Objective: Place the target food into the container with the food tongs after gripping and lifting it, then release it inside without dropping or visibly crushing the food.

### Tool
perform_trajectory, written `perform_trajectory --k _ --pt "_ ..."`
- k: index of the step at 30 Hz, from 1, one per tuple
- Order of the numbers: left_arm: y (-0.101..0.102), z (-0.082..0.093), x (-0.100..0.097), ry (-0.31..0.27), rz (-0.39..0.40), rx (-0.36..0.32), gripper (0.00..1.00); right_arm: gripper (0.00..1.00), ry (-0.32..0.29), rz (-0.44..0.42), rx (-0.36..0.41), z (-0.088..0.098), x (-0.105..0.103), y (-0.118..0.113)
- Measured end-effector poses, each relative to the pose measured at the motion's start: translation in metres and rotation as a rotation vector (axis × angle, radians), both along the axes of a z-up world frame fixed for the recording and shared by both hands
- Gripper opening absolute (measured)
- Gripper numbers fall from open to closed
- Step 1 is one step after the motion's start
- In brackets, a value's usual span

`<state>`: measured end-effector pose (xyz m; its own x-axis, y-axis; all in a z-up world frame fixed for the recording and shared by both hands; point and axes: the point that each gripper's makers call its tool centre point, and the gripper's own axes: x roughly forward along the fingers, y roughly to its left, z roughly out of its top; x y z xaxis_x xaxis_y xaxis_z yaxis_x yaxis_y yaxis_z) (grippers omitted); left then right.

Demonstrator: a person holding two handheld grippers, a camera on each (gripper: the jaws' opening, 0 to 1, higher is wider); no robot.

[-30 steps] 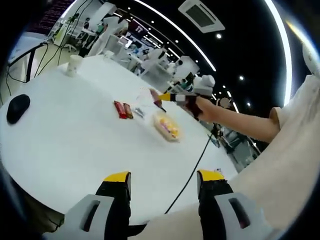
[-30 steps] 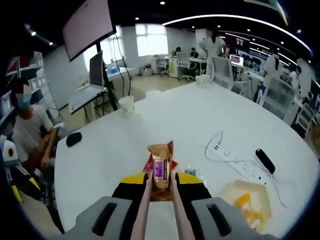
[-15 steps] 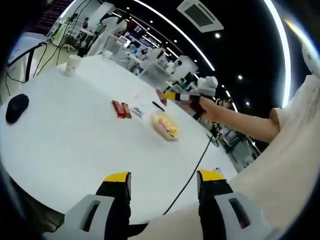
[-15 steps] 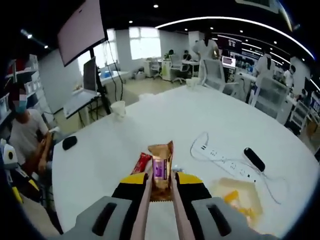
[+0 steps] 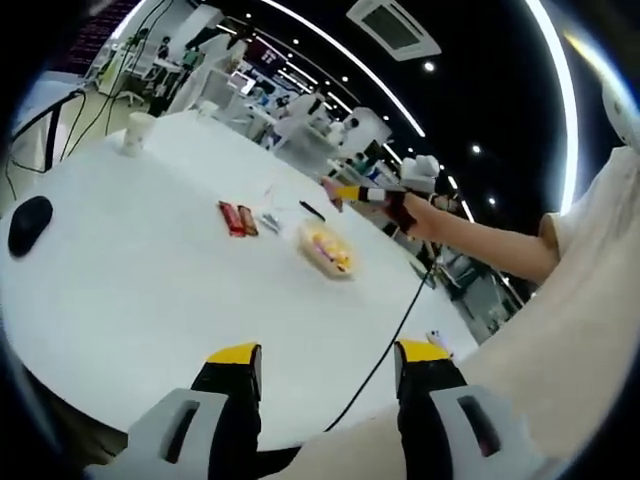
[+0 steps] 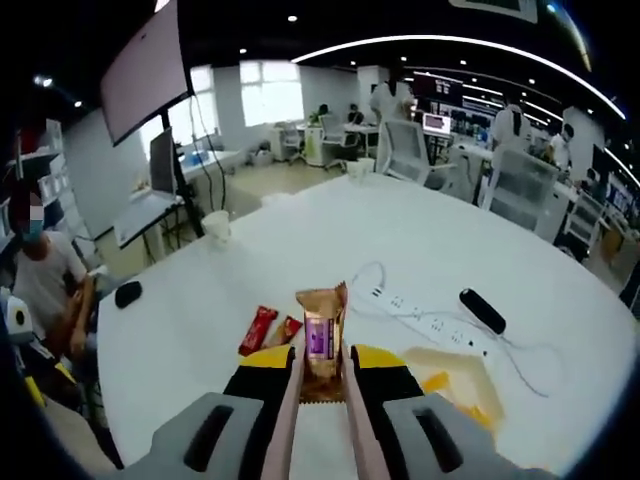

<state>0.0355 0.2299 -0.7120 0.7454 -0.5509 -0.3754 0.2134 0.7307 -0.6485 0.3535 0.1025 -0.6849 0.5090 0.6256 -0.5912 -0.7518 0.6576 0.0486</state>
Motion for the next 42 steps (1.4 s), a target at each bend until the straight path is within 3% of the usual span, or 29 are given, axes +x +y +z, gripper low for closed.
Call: perform_trajectory --k 6,25,42 --pt "0.001 0.000 0.001 -0.003 -0.035 0.044 0.54 0.21 -0.005 -0.029 0.000 0.002 0.003 -0.016" --pt "-0.005 -0.005 -0.005 0.011 -0.046 0.034 0.54 0.21 -0.014 -0.117 -0.008 0.004 0.016 -0.065" --pt "-0.009 -0.006 -0.005 0.017 -0.054 0.028 0.54 0.21 -0.008 -0.169 -0.012 -0.002 0.026 -0.093"
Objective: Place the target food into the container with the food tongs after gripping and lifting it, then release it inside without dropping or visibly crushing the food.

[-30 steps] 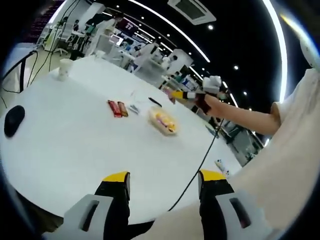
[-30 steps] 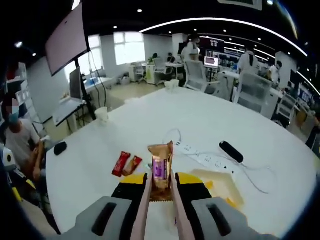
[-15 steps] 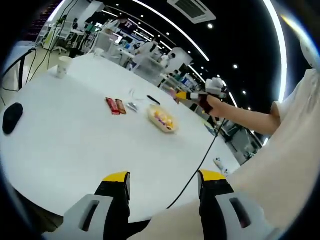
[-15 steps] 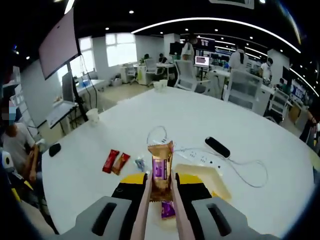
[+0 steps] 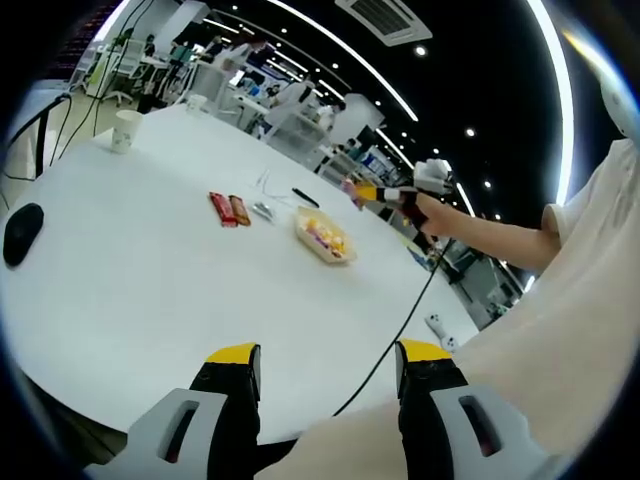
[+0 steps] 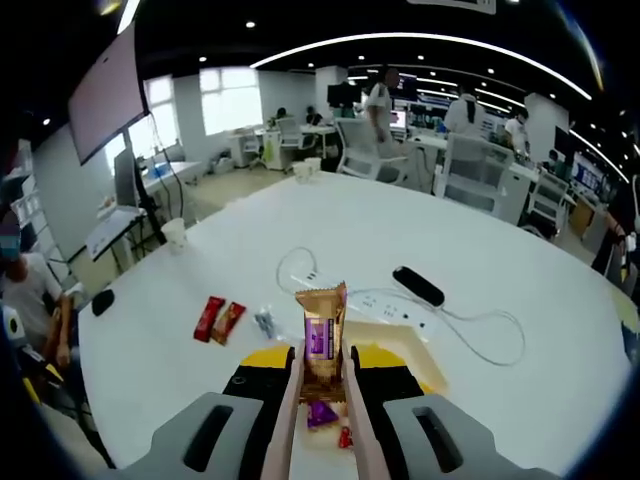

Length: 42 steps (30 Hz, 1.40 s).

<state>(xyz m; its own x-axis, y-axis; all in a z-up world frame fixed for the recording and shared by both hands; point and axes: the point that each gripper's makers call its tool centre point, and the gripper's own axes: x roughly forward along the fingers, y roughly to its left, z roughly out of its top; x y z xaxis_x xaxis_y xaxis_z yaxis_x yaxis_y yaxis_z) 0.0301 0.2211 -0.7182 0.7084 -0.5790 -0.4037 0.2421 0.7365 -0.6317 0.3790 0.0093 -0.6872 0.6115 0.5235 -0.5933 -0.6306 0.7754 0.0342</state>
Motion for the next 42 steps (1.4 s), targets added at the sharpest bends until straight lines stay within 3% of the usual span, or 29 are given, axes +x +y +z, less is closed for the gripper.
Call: perform_trajectory --k 42 --pt "-0.001 -0.002 0.000 0.005 0.003 -0.013 0.53 0.22 0.001 -0.021 -0.014 -0.009 0.010 -0.015"
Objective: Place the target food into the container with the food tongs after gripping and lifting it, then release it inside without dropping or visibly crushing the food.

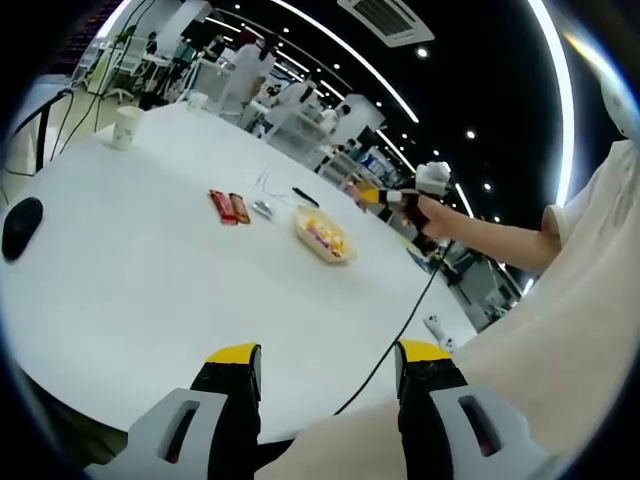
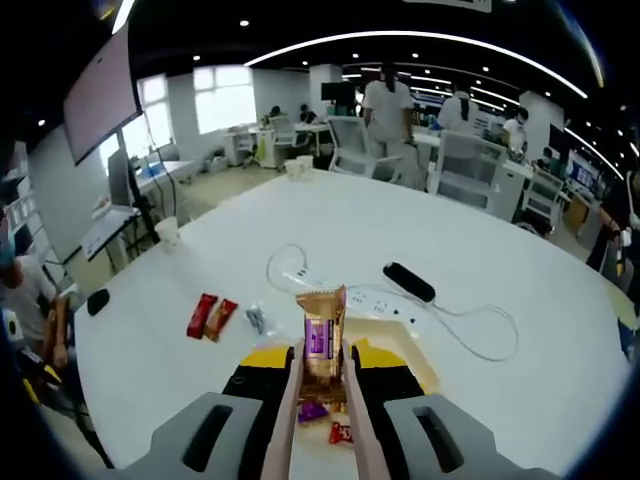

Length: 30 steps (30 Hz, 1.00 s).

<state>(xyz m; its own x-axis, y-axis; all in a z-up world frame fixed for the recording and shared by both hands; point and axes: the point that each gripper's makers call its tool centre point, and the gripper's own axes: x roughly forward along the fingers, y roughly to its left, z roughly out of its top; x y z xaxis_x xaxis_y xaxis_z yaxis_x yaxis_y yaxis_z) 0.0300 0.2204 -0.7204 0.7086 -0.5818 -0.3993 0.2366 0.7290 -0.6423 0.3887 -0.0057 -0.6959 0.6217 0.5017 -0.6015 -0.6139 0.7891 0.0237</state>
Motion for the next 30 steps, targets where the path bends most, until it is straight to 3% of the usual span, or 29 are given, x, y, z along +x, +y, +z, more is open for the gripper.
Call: perform_trajectory --k 30 --pt "0.0008 -0.0015 -0.0001 0.005 0.004 -0.009 0.53 0.22 0.000 -0.009 0.001 -0.0008 0.0009 -0.0002"
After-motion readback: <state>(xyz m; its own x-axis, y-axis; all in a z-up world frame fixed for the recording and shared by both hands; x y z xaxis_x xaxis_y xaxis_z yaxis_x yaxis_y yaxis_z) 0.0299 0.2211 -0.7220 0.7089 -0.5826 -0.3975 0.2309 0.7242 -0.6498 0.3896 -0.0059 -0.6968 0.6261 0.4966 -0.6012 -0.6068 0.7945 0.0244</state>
